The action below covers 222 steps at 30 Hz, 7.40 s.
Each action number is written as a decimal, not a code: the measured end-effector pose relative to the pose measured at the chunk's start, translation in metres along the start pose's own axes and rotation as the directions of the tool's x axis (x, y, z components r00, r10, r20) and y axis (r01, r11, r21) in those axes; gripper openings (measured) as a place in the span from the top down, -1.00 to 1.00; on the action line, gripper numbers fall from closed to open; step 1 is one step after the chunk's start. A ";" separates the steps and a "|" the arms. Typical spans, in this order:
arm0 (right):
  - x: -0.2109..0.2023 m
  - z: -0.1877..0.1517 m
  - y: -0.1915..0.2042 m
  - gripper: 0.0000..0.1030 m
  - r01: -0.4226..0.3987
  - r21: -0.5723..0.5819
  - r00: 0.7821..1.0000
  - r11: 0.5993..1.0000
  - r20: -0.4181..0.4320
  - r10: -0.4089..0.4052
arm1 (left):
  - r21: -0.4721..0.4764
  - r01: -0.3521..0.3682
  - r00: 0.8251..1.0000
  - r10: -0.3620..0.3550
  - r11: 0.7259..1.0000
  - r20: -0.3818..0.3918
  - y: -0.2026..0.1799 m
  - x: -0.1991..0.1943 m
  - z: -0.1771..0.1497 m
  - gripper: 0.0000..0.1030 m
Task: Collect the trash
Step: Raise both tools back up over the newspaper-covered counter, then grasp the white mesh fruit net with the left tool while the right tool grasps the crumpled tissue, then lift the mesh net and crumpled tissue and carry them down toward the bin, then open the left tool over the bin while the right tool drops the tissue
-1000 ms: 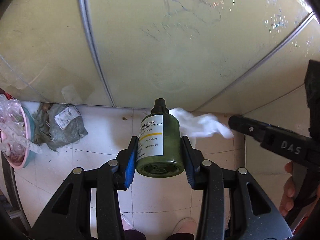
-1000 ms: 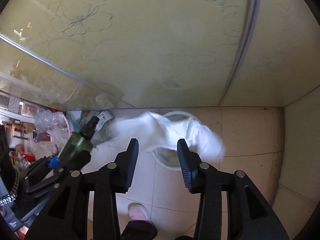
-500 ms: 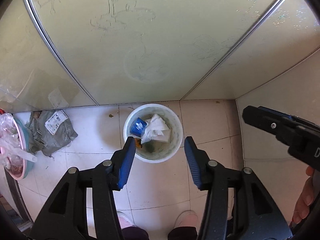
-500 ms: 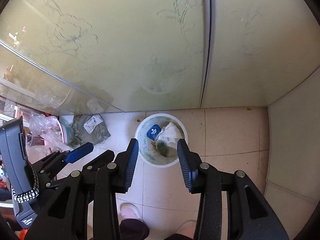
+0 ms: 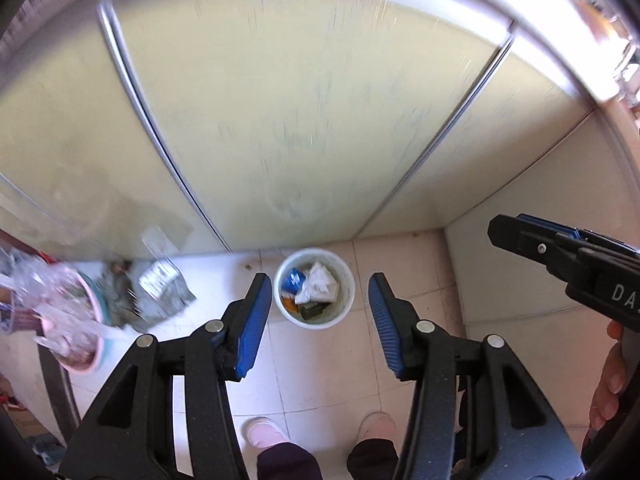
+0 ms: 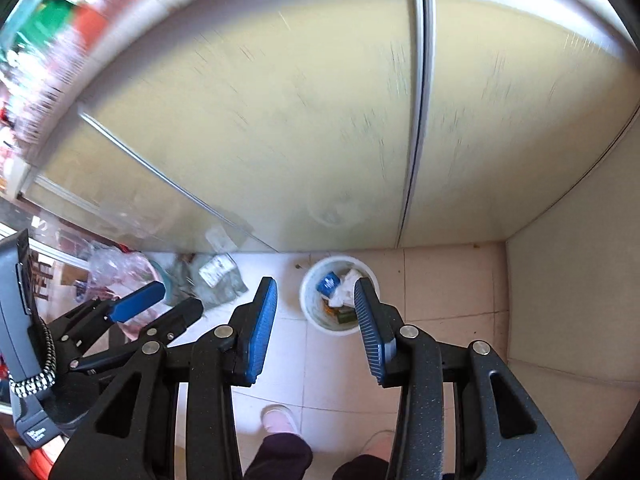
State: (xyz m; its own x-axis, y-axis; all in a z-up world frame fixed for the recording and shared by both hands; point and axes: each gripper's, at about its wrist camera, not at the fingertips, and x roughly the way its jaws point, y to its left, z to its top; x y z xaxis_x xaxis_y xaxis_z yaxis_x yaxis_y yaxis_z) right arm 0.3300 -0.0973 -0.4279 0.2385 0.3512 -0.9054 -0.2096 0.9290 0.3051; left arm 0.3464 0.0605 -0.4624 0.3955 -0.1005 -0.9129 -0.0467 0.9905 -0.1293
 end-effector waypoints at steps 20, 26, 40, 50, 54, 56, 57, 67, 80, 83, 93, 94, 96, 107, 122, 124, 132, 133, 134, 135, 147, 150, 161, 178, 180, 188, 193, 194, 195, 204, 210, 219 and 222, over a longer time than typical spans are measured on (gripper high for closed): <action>-0.316 0.017 0.147 0.28 0.044 -0.014 0.862 0.999 0.505 -0.031 | 0.099 0.038 0.864 -0.082 0.994 0.497 0.029 -0.381 0.070 -0.21; -0.361 0.016 0.166 0.08 0.073 -0.017 0.784 0.997 0.619 -0.047 | 0.122 0.010 0.809 -0.079 0.993 0.582 0.033 -0.433 0.073 -0.42; -0.349 0.077 0.122 -0.48 0.084 0.005 0.761 0.996 0.645 -0.068 | 0.097 -0.055 0.799 -0.015 0.994 0.601 0.009 -0.400 0.142 -0.97; -0.314 0.179 0.066 -0.48 0.086 -0.107 0.833 0.991 0.553 -0.013 | -0.034 -0.088 0.836 0.093 0.996 0.541 -0.021 -0.336 0.249 -0.97; -0.292 0.213 0.046 -0.48 0.072 -0.157 0.866 0.985 0.500 0.016 | -0.114 -0.097 0.847 0.142 0.989 0.512 -0.023 -0.312 0.279 -0.97; -0.279 0.228 0.038 -0.48 0.069 -0.178 0.879 0.982 0.475 0.024 | -0.148 -0.098 0.856 0.160 0.984 0.493 -0.022 -0.299 0.291 -0.97; -0.271 0.234 0.035 -0.48 0.070 -0.185 0.887 0.980 0.462 0.024 | -0.160 -0.102 0.861 0.168 0.982 0.480 -0.020 -0.293 0.295 -0.97; -0.173 0.289 0.009 -0.48 0.057 -0.136 0.965 0.989 0.261 -0.020 | -0.229 -0.165 0.913 0.236 0.959 0.333 0.023 -0.220 0.335 -0.97; -0.054 0.332 0.013 -0.47 0.109 -0.017 0.994 0.994 0.030 -0.108 | -0.127 -0.157 0.970 0.177 0.980 0.167 0.094 -0.113 0.410 -0.97; -0.041 0.334 0.013 -0.38 0.109 0.006 0.994 0.994 0.008 -0.109 | -0.109 -0.139 0.976 0.155 0.984 0.156 0.103 -0.085 0.428 -0.85; -0.032 0.337 0.008 0.51 0.123 0.024 0.991 0.992 0.048 -0.124 | -0.101 -0.079 0.985 0.093 0.992 0.143 0.116 -0.020 0.465 -0.02; -0.033 0.338 0.006 0.53 0.121 0.030 0.991 0.992 0.053 -0.122 | -0.097 -0.079 0.985 0.093 0.992 0.144 0.116 -0.016 0.467 0.03; -0.032 0.338 0.006 0.57 0.124 0.037 0.990 0.992 0.060 -0.126 | -0.101 -0.073 0.985 0.087 0.992 0.146 0.117 -0.011 0.470 0.29; -0.065 0.335 0.001 0.66 0.080 0.079 0.987 0.994 0.133 -0.090 | -0.123 -0.131 0.972 0.152 0.984 0.177 0.110 -0.020 0.464 0.83; -0.184 0.296 -0.019 0.67 0.025 -0.027 0.942 0.999 0.336 -0.015 | -0.117 -0.130 0.887 0.168 0.985 0.430 0.014 -0.170 0.394 0.83; -0.199 0.292 -0.021 0.67 0.021 -0.050 0.932 0.999 0.362 -0.002 | -0.124 -0.123 0.869 0.167 0.985 0.466 0.000 -0.193 0.381 0.83; -0.259 0.268 -0.014 0.67 -0.011 -0.117 0.892 0.993 0.449 0.063 | -0.115 -0.112 0.817 0.157 0.987 0.555 -0.034 -0.271 0.328 0.83; -0.266 0.264 -0.012 0.67 -0.014 -0.122 0.885 0.992 0.460 0.069 | -0.108 -0.111 0.812 0.153 0.988 0.563 -0.035 -0.279 0.321 0.83; -0.273 0.259 -0.010 0.67 -0.018 -0.125 0.879 0.992 0.471 0.075 | -0.106 -0.109 0.809 0.150 0.988 0.568 -0.035 -0.285 0.314 0.83; -0.278 0.253 -0.006 0.67 -0.022 -0.126 0.871 0.992 0.484 0.081 | -0.100 -0.104 0.806 0.143 0.989 0.575 -0.036 -0.292 0.307 0.83; -0.299 0.150 0.064 0.67 -0.002 -0.064 0.850 0.998 0.525 0.035 | 0.016 -0.029 0.819 0.014 0.999 0.573 -0.007 -0.334 0.203 0.83; -0.295 0.118 0.086 0.67 0.000 -0.045 0.854 0.999 0.519 0.023 | 0.039 -0.027 0.828 0.000 0.999 0.561 0.007 -0.344 0.166 0.83; -0.296 0.032 0.128 0.67 -0.007 -0.009 0.885 1.000 0.466 0.010 | 0.063 0.002 0.884 -0.032 0.998 0.466 0.039 -0.360 0.077 0.83; -0.192 -0.007 0.069 0.66 0.009 -0.009 0.968 1.000 0.251 -0.007 | -0.015 -0.005 0.971 0.008 1.000 0.239 0.016 -0.218 0.011 0.83; -0.168 -0.009 0.056 0.66 0.018 -0.013 0.976 1.000 0.219 -0.015 | -0.043 -0.011 0.978 0.020 0.999 0.207 0.015 -0.185 0.004 0.83; -0.052 -0.019 0.006 0.66 0.039 -0.029 0.995 0.999 0.092 -0.036 | -0.128 -0.053 0.991 0.068 0.990 0.116 0.025 -0.061 -0.029 0.83; 0.037 -0.029 -0.016 0.66 0.045 -0.032 0.999 0.998 0.002 -0.045 | -0.152 -0.076 0.994 0.086 0.985 0.063 0.043 0.009 -0.049 0.83; 0.054 -0.031 -0.019 0.66 0.041 -0.032 0.999 0.999 -0.015 -0.042 | -0.155 -0.082 0.994 0.091 0.985 0.054 0.047 0.022 -0.052 0.83; 0.070 -0.033 -0.021 0.65 0.037 -0.031 0.999 0.999 -0.029 -0.038 | -0.158 -0.083 0.995 0.092 0.984 0.045 0.051 0.034 -0.056 0.83; 0.195 -0.043 -0.026 0.56 -0.021 -0.047 0.984 0.999 -0.179 0.012 | -0.217 -0.124 0.992 0.123 0.968 -0.019 0.081 0.115 -0.074 0.83; 0.230 -0.043 -0.027 0.41 -0.034 -0.051 0.970 0.998 -0.244 0.021 | -0.217 -0.099 0.995 0.091 0.971 -0.048 0.079 0.143 -0.076 0.83; 0.191 -0.039 -0.044 0.29 0.012 -0.026 0.979 1.000 -0.204 -0.017 | -0.134 -0.002 0.996 -0.011 0.991 -0.092 0.042 0.171 -0.062 0.69; 0.174 -0.032 -0.050 0.29 0.020 -0.011 0.983 1.000 -0.182 -0.022 | -0.108 -0.005 0.994 -0.006 0.994 -0.106 0.031 0.175 -0.057 0.23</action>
State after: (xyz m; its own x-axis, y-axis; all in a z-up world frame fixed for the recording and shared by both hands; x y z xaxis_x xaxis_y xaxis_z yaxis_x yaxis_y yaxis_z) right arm 0.3518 -0.0864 -0.6101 0.0667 0.3038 -0.9504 -0.2150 0.9345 0.2837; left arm 0.3614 0.0687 -0.6482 0.2963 -0.1162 -0.9480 -0.1478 0.9751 -0.1657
